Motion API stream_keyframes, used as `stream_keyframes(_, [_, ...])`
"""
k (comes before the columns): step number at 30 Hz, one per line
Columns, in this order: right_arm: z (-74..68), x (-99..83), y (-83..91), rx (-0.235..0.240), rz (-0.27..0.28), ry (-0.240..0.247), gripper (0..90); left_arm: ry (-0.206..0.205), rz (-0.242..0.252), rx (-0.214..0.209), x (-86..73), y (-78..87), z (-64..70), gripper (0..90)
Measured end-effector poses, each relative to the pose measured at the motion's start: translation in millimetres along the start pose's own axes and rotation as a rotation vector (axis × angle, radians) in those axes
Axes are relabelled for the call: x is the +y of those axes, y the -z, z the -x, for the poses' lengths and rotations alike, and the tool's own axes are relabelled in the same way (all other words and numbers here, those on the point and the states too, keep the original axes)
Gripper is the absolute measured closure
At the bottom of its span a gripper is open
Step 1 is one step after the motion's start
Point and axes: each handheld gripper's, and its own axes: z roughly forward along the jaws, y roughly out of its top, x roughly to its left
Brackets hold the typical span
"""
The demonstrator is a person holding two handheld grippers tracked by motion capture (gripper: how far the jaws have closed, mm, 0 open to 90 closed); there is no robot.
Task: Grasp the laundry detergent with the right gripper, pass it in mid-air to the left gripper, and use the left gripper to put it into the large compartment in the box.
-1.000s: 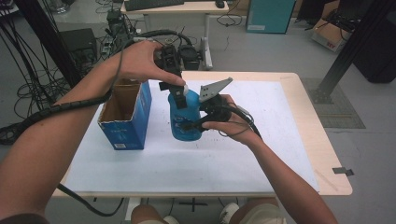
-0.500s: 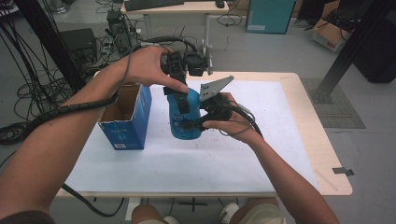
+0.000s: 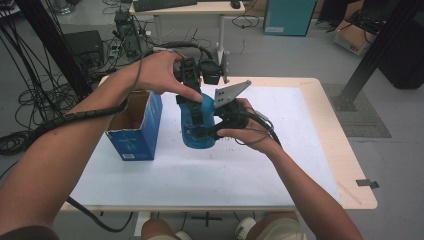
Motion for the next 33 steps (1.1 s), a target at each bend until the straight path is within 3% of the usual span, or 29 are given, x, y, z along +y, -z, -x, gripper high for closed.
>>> stream_keyframes(10, [0.0,0.3,0.2,0.000,0.001,0.000,43.6,-0.010,-0.011,-0.009,0.8,0.0,0.6,4.7])
stream_keyframes(12, [1.5,0.4,0.5,-0.013,0.009,0.021,43.6,-0.010,-0.013,-0.015,0.8,0.0,0.5,4.7])
stream_keyframes(13, [-0.3,0.5,0.4,0.000,0.004,-0.001,43.6,-0.004,-0.016,-0.018,1.3,0.3,0.9,4.7])
stream_keyframes(16, [-0.3,0.5,0.4,0.000,0.005,-0.002,43.6,-0.002,-0.018,-0.021,1.4,-0.1,1.0,4.7])
stream_keyframes(33, [-1.3,0.8,-0.5,0.001,0.001,0.000,43.6,-0.010,-0.019,-0.004,0.3,0.4,3.4,4.7])
